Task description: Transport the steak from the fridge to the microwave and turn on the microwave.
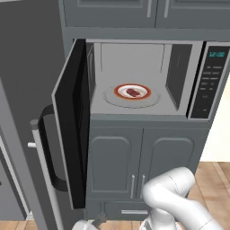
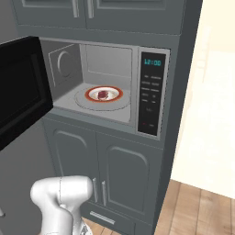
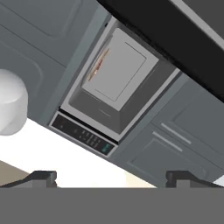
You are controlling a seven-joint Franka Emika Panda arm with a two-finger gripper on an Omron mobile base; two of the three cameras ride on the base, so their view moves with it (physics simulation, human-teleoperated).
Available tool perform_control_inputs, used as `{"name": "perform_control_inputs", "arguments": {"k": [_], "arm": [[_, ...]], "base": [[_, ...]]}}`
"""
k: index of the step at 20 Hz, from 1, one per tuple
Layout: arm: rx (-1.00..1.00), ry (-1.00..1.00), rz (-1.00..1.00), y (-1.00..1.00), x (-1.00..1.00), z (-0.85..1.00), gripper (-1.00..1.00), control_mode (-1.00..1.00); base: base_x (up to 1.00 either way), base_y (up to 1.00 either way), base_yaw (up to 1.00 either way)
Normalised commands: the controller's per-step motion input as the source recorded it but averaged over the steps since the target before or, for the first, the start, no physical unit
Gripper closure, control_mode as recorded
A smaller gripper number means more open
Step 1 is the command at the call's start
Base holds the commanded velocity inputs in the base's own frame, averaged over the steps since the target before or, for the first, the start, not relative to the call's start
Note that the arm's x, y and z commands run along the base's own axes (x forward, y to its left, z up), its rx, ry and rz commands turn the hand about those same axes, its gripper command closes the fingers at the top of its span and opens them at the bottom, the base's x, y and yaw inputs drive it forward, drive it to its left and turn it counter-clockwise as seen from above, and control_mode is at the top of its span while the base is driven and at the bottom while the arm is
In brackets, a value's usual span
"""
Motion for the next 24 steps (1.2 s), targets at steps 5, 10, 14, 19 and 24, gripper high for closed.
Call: {"name": "perform_control_inputs", "arguments": {"k": [5, 10, 14, 19, 24], "arm": [[-0.05, -0.05, 0.0, 0.3, 0.09, -0.17, -1.0, -1.0], [-0.04, -0.05, 0.0, 0.23, 0.21, -0.17, -1.0, -1.0], [-0.03, -0.02, 0.0, 0.14, 0.3, -0.19, -1.0, -1.0], [-0.04, -0.02, 0.0, 0.14, 0.29, -0.21, -1.0, -1.0], [-0.05, -0.03, 0.0, 0.24, 0.18, -0.2, -1.0, -1.0]], "base": [[0.0, 0.0, 0.0], [0.0, 0.0, 0.0], [0.0, 0.0, 0.0], [0.0, 0.0, 0.0], [0.0, 0.0, 0.0]]}}
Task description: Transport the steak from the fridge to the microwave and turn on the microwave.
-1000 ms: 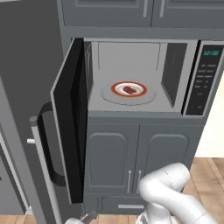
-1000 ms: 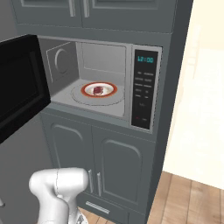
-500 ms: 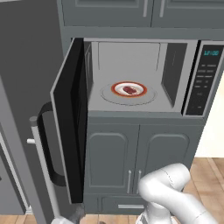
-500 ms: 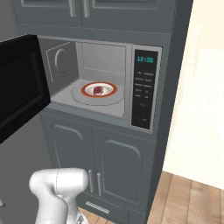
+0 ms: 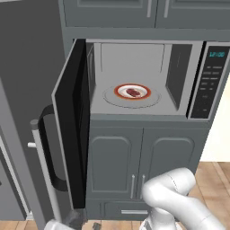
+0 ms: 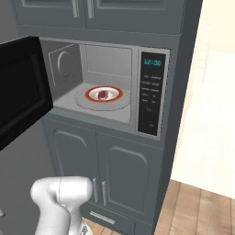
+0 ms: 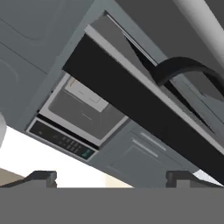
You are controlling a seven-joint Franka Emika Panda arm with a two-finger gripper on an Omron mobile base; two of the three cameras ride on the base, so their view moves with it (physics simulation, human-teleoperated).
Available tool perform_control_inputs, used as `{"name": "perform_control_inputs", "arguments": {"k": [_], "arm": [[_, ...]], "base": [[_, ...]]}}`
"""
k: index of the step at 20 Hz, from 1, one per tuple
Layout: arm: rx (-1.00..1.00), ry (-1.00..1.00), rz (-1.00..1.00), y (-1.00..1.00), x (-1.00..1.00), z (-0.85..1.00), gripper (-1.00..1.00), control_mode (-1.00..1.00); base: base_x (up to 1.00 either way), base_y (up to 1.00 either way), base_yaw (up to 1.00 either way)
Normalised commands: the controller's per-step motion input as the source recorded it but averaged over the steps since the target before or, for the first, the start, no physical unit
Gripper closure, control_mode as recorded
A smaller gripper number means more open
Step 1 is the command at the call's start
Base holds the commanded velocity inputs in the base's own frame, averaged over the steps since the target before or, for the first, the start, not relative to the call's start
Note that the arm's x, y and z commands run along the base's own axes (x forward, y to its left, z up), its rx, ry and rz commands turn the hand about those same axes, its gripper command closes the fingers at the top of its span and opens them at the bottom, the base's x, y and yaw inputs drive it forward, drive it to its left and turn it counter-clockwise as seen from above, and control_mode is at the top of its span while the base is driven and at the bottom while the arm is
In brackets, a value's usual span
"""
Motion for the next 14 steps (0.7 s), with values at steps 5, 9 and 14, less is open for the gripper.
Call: {"name": "perform_control_inputs", "arguments": {"k": [5, 9, 14], "arm": [[-0.04, -0.03, 0.0, 0.27, 0.16, -0.21, -1.0, -1.0], [-0.01, -0.01, 0.0, 0.23, 0.19, -0.27, -1.0, -1.0], [0.0, 0.0, 0.0, 0.15, 0.24, -0.27, -1.0, -1.0]], "base": [[0.0, 0.0, 0.0], [0.0, 0.0, 0.0], [0.0, 0.0, 0.0]]}}
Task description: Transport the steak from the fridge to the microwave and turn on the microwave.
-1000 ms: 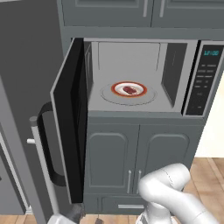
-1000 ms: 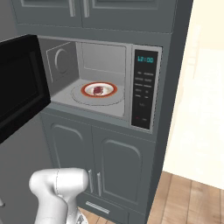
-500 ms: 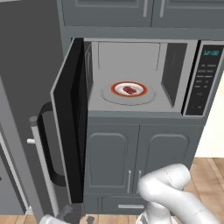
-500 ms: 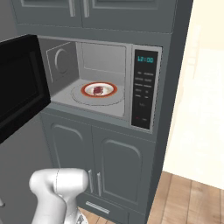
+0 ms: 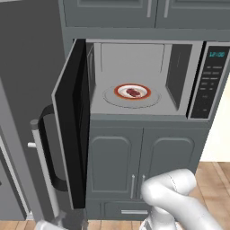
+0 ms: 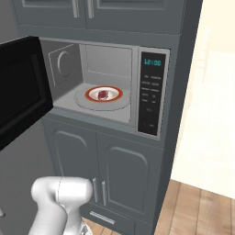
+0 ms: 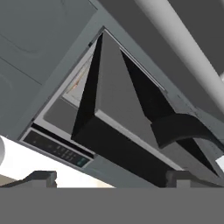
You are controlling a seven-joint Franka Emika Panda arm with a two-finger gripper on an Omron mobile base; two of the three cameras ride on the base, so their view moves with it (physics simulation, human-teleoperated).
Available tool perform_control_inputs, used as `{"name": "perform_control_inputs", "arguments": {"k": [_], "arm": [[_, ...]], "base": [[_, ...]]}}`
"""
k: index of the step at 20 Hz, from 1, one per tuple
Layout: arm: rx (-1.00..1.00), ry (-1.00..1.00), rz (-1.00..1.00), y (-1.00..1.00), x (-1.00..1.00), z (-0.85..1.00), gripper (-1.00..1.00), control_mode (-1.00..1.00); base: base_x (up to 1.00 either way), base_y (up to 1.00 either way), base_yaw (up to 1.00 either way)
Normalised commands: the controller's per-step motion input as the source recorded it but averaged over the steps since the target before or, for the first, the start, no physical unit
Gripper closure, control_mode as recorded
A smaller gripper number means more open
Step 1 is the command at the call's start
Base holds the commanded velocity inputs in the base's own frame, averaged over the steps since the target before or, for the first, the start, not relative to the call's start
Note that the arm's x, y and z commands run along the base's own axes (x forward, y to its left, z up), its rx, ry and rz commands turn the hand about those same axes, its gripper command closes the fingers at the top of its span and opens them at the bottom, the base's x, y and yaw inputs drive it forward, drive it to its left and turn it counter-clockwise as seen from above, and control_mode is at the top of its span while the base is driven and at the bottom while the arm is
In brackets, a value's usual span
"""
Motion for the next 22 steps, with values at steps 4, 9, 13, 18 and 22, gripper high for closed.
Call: {"name": "perform_control_inputs", "arguments": {"k": [4, 9, 13, 18, 22], "arm": [[0.0, -0.01, 0.0, 0.16, 0.25, -0.27, -1.0, -1.0], [0.0, -0.04, 0.0, 0.22, 0.24, -0.22, -1.0, -1.0], [0.0, -0.07, 0.0, 0.23, 0.2, -0.13, -1.0, -1.0], [0.0, -0.08, 0.0, 0.12, 0.21, -0.04, -1.0, -1.0], [0.04, -0.07, 0.0, -0.01, 0.12, 0.0, -1.0, -1.0]], "base": [[0.0, 0.0, 0.0], [0.0, 0.0, 0.0], [0.0, 0.0, 0.0], [0.0, 0.0, 0.0], [0.0, 0.0, 0.0]]}}
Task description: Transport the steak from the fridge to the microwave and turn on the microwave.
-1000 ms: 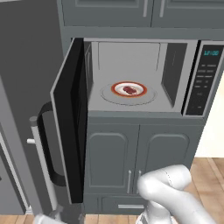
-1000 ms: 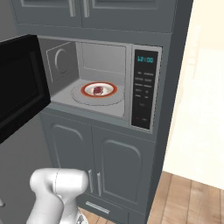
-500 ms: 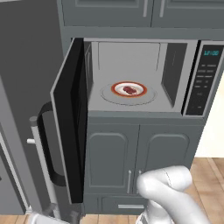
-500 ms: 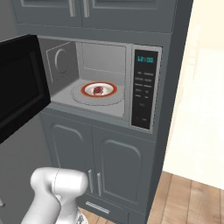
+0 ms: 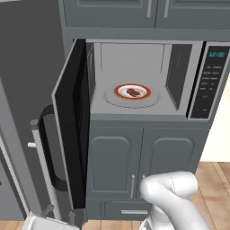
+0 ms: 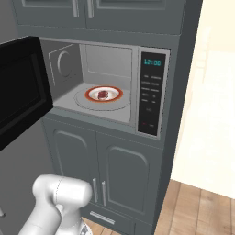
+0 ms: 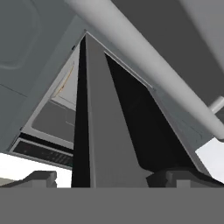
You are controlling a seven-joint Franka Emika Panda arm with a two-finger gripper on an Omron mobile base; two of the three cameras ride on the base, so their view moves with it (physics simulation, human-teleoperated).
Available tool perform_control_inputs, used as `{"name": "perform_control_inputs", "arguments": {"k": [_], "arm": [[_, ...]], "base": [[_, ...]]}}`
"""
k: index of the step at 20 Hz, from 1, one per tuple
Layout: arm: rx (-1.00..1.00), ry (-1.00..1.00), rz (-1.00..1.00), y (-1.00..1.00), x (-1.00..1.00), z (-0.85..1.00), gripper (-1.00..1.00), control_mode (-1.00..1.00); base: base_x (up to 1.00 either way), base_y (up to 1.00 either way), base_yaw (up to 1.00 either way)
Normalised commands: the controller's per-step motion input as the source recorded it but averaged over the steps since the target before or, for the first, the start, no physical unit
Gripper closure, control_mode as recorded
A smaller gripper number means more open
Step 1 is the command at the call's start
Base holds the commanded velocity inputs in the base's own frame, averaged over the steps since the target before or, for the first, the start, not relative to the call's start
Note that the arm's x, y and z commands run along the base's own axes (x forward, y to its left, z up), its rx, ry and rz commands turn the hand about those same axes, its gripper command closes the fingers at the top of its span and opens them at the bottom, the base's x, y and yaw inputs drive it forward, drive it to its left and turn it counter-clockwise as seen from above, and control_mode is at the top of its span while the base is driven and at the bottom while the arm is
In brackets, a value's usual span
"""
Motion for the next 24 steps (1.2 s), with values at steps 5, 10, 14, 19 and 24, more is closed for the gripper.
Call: {"name": "perform_control_inputs", "arguments": {"k": [5, 10, 14, 19, 24], "arm": [[0.12, -0.08, 0.0, -0.2, 0.0, 0.0, -1.0, -1.0], [0.14, -0.09, 0.0, -0.14, 0.0, 0.0, -1.0, -1.0], [0.13, -0.14, 0.0, -0.05, 0.03, 0.01, -1.0, -1.0], [0.07, -0.16, 0.0, 0.0, 0.29, 0.0, -1.0, -1.0], [0.08, -0.14, 0.0, 0.0, 0.32, 0.11, -1.0, -1.0]], "base": [[0.0, 0.0, 0.0], [0.0, 0.0, 0.0], [0.0, 0.0, 0.0], [0.0, 0.0, 0.0], [0.0, 0.0, 0.0]]}}
